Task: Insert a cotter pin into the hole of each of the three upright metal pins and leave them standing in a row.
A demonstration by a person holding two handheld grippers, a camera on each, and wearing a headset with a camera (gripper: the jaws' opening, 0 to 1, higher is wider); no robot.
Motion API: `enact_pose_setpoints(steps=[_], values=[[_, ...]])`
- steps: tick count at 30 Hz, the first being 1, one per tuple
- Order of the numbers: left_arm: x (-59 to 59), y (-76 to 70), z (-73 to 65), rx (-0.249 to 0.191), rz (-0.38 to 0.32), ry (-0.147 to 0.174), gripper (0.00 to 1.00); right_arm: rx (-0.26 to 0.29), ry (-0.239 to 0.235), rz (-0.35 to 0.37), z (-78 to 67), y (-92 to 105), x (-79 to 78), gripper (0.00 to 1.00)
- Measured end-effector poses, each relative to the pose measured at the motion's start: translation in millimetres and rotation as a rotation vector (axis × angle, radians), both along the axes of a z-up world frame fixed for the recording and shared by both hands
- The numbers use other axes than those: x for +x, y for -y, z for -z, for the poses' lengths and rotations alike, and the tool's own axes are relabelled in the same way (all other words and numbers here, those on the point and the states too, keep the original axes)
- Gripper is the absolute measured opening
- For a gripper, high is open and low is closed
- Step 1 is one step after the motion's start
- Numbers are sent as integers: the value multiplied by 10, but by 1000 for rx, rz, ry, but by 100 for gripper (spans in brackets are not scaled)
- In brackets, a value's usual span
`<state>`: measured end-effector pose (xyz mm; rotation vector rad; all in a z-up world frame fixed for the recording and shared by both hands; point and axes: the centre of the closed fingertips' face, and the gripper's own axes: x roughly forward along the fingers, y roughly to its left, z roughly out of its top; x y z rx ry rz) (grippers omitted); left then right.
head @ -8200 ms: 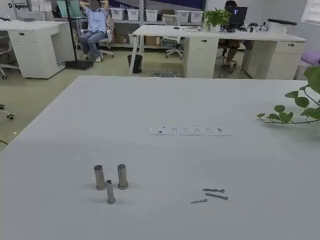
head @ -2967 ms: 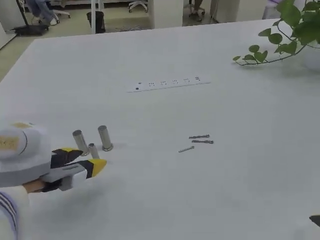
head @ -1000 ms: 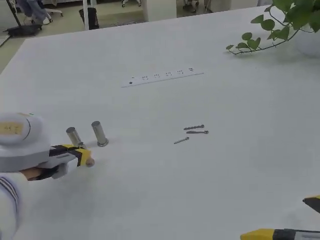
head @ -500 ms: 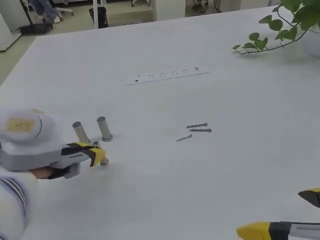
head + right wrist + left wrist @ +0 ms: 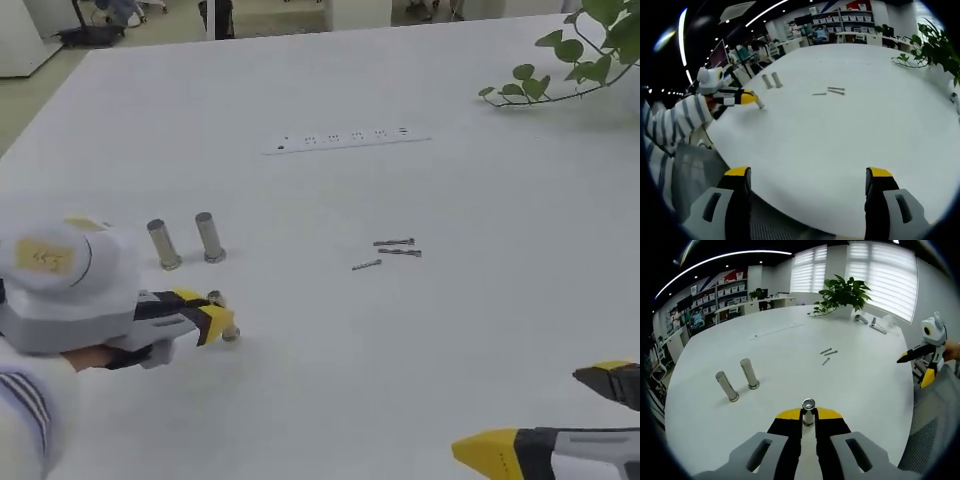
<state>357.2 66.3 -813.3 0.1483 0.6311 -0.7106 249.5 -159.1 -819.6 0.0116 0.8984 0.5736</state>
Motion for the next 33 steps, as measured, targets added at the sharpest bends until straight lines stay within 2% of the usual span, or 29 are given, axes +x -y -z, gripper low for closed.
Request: enact_pose_setpoints(steps=[2, 4, 10, 14, 19, 21, 23, 26, 29, 31, 33], values=[[-28, 42, -9, -2, 12, 2, 7, -9, -5, -16, 12, 23, -2, 96], [-54, 89, -20, 14, 41, 21, 7, -15, -14, -24, 28, 45, -4, 96], [-175, 220, -10, 25, 106, 20, 7, -16, -13, -31, 27, 71, 15, 96], [-237, 284, 30, 48, 134, 20, 7, -7, -10, -35, 29, 56, 29, 96], [-257, 333, 47, 48, 133, 16, 7, -6, -19, -57, 52, 20, -7, 96], [-253, 340, 54, 51, 118, 24, 7, -5, -19, -60, 52, 13, -13, 96], [-250, 340, 71, 45, 105, 17, 7, -4, -18, -60, 48, 13, -8, 96], [-282, 366, 108, 55, 118, 17, 7, -4, -15, -59, 38, 10, -17, 96], [-315, 388, 148, 86, 144, 28, 7, -5, -13, -56, 33, 16, -26, 96], [-316, 389, 167, 89, 146, 24, 7, -3, -16, -52, 37, 23, -33, 96], [-313, 392, 165, 74, 140, 20, 7, -5, -20, -50, 51, 30, -49, 96]])
